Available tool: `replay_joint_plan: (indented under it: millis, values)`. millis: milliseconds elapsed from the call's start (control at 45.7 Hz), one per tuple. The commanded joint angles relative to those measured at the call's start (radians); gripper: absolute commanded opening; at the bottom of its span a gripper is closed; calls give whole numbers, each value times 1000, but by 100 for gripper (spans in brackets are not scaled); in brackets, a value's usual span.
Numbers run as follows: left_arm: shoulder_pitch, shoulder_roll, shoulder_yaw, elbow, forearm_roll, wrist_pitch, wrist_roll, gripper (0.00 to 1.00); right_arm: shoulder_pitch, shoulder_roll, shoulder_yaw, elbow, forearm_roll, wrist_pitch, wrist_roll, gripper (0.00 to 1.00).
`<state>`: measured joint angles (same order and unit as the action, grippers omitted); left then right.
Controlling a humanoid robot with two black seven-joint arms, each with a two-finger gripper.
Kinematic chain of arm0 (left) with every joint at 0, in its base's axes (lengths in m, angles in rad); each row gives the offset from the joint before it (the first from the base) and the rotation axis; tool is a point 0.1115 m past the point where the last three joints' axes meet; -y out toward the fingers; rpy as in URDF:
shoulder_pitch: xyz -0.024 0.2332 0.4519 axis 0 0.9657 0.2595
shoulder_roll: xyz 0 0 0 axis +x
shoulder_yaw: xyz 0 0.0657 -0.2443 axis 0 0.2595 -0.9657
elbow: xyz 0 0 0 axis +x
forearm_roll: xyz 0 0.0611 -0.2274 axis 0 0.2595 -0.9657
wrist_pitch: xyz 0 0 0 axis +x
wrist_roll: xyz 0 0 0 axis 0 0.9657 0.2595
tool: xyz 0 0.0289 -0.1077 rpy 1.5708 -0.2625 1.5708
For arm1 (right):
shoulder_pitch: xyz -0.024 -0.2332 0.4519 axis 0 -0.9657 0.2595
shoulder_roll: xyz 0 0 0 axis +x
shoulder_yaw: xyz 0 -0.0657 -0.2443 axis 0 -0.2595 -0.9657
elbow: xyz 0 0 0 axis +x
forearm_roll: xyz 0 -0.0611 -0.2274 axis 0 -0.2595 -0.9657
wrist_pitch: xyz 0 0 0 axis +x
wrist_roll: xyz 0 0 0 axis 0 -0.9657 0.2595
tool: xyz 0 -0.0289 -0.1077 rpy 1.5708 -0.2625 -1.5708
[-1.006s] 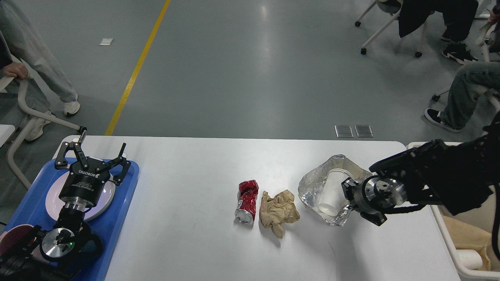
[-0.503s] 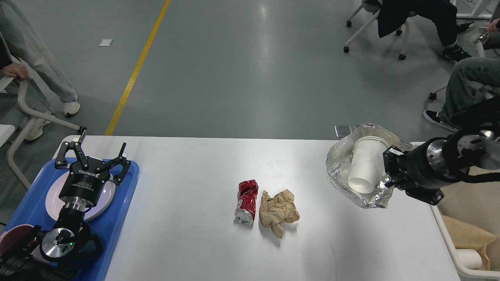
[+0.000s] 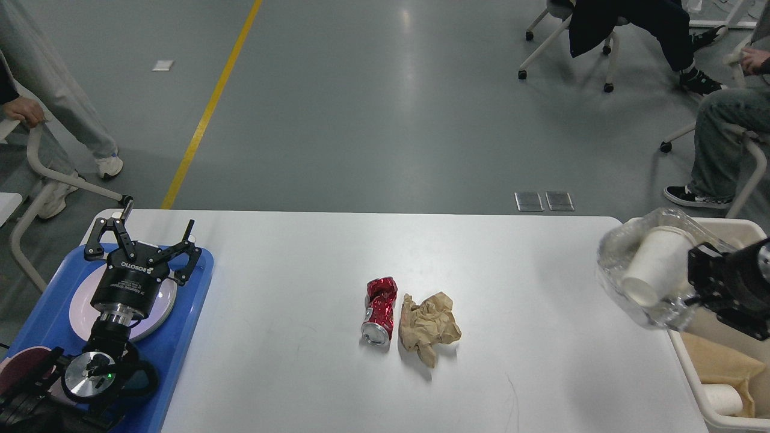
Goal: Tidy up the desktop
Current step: 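Lift the tray and cup and carry them over the white bin, then lower the tray into the white bin and open the right gripper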
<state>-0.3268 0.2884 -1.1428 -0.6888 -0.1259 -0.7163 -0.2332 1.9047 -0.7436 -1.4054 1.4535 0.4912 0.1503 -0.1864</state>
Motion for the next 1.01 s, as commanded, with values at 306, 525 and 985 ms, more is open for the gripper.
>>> replay_joint_plan:
  millis: [306, 525, 985]
  values:
    - [0, 0, 0, 0, 0, 0, 0, 96, -634, -59, 275, -623, -91, 9, -14, 0]
    - [0, 0, 0, 0, 0, 0, 0, 96, -921, 70, 356, -970, -92, 3, -41, 0]
    - [0, 0, 0, 0, 0, 0, 0, 96, -1248, 276, 362, -1315, -247, -146, -57, 0]
